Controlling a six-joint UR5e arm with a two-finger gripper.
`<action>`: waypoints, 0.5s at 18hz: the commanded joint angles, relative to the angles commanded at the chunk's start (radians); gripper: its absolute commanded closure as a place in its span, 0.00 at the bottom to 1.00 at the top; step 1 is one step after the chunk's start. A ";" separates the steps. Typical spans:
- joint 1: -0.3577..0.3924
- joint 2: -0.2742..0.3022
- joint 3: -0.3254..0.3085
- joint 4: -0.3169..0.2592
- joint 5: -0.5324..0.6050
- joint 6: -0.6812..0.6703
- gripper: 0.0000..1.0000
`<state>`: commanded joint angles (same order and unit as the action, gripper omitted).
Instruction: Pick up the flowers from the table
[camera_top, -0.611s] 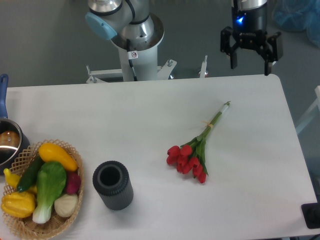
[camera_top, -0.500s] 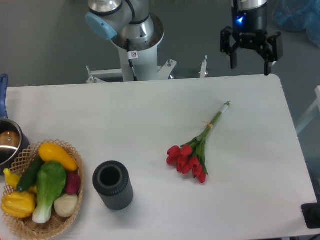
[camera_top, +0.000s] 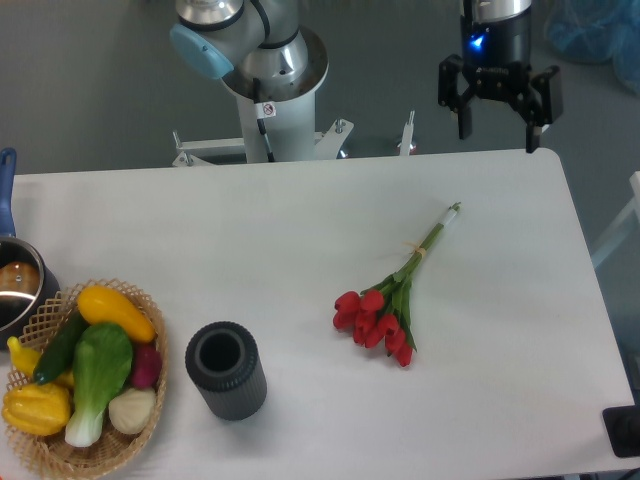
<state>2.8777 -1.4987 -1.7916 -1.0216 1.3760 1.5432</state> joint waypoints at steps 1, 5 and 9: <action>0.000 0.002 -0.021 0.000 -0.002 0.000 0.00; -0.003 0.006 -0.069 0.000 -0.002 0.000 0.00; -0.012 -0.011 -0.106 -0.002 0.003 0.011 0.00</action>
<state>2.8655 -1.5093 -1.8975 -1.0231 1.3791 1.5539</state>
